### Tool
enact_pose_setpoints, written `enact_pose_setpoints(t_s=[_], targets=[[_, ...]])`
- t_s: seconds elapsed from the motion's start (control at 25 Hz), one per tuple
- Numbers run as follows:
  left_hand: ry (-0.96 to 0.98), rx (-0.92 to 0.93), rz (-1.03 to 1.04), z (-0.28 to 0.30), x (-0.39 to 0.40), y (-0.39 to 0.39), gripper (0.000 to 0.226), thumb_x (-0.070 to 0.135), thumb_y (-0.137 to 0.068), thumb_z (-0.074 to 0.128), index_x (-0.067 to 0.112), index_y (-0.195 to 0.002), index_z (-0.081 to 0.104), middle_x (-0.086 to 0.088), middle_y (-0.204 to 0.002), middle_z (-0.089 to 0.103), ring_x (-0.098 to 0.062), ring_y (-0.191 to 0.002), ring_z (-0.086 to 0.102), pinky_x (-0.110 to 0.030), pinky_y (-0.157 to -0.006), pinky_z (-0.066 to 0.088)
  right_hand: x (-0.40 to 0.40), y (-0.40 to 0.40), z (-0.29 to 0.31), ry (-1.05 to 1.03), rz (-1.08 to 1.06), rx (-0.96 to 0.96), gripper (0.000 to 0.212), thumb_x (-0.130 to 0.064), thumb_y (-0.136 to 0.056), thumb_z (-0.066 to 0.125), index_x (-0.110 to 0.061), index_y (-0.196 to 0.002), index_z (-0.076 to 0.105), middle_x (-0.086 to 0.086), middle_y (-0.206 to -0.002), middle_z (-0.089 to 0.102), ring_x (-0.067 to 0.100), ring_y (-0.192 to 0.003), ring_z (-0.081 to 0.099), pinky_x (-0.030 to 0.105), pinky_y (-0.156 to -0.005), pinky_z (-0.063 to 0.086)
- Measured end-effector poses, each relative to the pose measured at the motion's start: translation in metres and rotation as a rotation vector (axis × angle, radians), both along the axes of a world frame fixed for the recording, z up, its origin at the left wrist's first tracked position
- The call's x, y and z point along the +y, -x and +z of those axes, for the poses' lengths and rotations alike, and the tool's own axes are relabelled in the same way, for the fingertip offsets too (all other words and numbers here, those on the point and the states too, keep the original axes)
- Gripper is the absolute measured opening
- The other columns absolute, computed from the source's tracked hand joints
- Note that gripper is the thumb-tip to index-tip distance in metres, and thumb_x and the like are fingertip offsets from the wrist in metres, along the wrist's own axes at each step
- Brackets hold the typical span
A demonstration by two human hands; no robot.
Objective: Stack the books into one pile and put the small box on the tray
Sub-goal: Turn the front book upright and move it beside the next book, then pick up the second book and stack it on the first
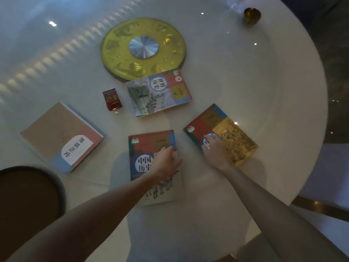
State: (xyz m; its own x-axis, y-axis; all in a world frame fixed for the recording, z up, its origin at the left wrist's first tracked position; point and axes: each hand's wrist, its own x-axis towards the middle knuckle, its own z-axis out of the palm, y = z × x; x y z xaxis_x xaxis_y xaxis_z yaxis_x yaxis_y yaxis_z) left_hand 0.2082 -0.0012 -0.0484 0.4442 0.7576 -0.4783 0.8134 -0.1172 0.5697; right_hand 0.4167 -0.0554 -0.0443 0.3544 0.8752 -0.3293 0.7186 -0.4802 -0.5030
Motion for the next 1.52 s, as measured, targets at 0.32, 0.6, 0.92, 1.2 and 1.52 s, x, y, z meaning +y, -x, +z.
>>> enact_pose_setpoints(t_s=[0.32, 0.6, 0.92, 1.2, 1.52], targets=[[0.379, -0.203, 0.381, -0.012, -0.018, -0.122, 0.036, 0.023, -0.087, 0.070, 0.008, -0.119, 0.064, 0.006, -0.070, 0.059, -0.007, -0.056, 0.052, -0.012, -0.036, 0.037, -0.026, -0.116, -0.004, 0.165, -0.203, -0.125, 0.055, -0.028, -0.096, 0.060, -0.008, -0.145, 0.048, 0.016, -0.144, 0.052, 0.038, -0.135, 0.049, 0.049, -0.108, 0.045], [0.586, -0.207, 0.683, -0.015, -0.013, -0.138, 0.025, 0.018, -0.087, 0.070, 0.004, -0.108, 0.068, -0.005, -0.077, 0.059, -0.015, -0.069, 0.056, -0.022, -0.052, 0.041, -0.050, -0.117, -0.014, 0.244, -0.352, -0.123, 0.055, -0.037, -0.096, 0.058, -0.008, -0.142, 0.051, 0.021, -0.140, 0.052, 0.042, -0.130, 0.046, 0.049, -0.104, 0.043], [0.458, -0.205, 0.543, -0.010, -0.026, -0.123, 0.014, 0.010, -0.084, 0.071, 0.014, -0.096, 0.063, 0.004, -0.078, 0.061, -0.007, -0.069, 0.058, -0.018, -0.045, 0.044, -0.092, -0.074, -0.022, 0.259, -0.671, 0.178, 0.049, -0.029, -0.093, 0.063, -0.004, -0.130, 0.044, 0.021, -0.126, 0.062, 0.043, -0.112, 0.064, 0.049, -0.088, 0.054], [0.416, -0.179, 0.528, -0.012, -0.038, -0.104, 0.021, 0.018, -0.082, 0.075, 0.014, -0.082, 0.055, -0.004, -0.079, 0.060, -0.007, -0.064, 0.050, -0.022, -0.051, 0.040, -0.110, -0.059, -0.002, 0.053, -0.762, 0.611, 0.040, -0.007, -0.095, 0.049, -0.035, -0.120, 0.063, -0.009, -0.093, 0.077, 0.013, -0.078, 0.074, 0.032, -0.056, 0.059], [0.510, -0.352, 0.639, 0.012, -0.019, -0.050, 0.034, 0.027, -0.082, 0.077, 0.011, -0.111, 0.068, -0.005, -0.098, 0.072, -0.012, -0.078, 0.068, -0.023, -0.054, 0.055, -0.089, -0.044, 0.032, -0.085, -0.688, 0.844, 0.024, -0.005, -0.100, 0.058, -0.025, -0.106, 0.069, 0.004, -0.099, 0.078, 0.023, -0.077, 0.075, 0.036, -0.057, 0.062]])
